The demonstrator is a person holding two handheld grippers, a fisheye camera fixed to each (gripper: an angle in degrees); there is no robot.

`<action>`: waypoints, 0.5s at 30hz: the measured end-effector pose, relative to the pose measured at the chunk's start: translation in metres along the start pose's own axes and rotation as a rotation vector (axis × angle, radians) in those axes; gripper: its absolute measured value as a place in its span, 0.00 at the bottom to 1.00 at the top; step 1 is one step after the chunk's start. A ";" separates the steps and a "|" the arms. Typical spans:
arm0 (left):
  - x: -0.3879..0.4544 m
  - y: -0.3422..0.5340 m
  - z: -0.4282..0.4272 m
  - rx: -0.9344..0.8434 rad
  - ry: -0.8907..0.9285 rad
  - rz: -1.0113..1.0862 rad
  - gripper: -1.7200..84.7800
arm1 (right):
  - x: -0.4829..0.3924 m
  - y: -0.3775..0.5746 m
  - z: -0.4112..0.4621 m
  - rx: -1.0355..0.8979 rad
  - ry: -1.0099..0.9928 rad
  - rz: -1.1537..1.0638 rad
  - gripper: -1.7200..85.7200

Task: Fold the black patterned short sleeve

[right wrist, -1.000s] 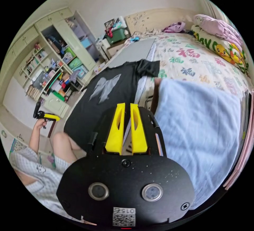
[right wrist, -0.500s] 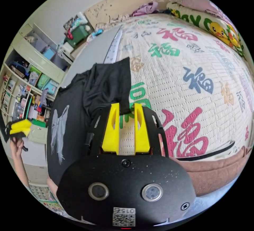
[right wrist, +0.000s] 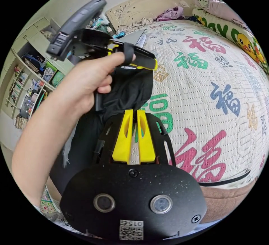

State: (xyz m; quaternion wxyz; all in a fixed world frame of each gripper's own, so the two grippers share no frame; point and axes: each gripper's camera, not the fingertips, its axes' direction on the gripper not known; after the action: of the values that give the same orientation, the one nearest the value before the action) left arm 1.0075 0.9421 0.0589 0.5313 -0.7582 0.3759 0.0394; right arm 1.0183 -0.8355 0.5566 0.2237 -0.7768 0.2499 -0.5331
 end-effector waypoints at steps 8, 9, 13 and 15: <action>-0.021 -0.003 0.010 0.068 0.013 -0.059 0.02 | 0.005 0.007 -0.017 0.030 -0.006 -0.017 0.05; -0.024 -0.001 0.003 0.098 0.021 -0.060 0.02 | 0.006 0.012 -0.026 0.063 -0.015 -0.019 0.05; -0.053 0.028 -0.064 0.306 0.052 -0.055 0.02 | 0.010 0.031 -0.064 0.221 -0.105 -0.055 0.04; -0.071 0.051 -0.093 0.370 0.055 -0.050 0.02 | 0.000 0.043 -0.083 0.280 -0.212 -0.166 0.04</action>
State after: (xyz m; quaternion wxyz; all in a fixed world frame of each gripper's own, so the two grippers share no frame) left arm 0.8942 0.8942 0.0920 0.6521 -0.6573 0.3722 -0.0645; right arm 0.9342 -0.8760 0.5578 0.3098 -0.8080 0.0831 -0.4943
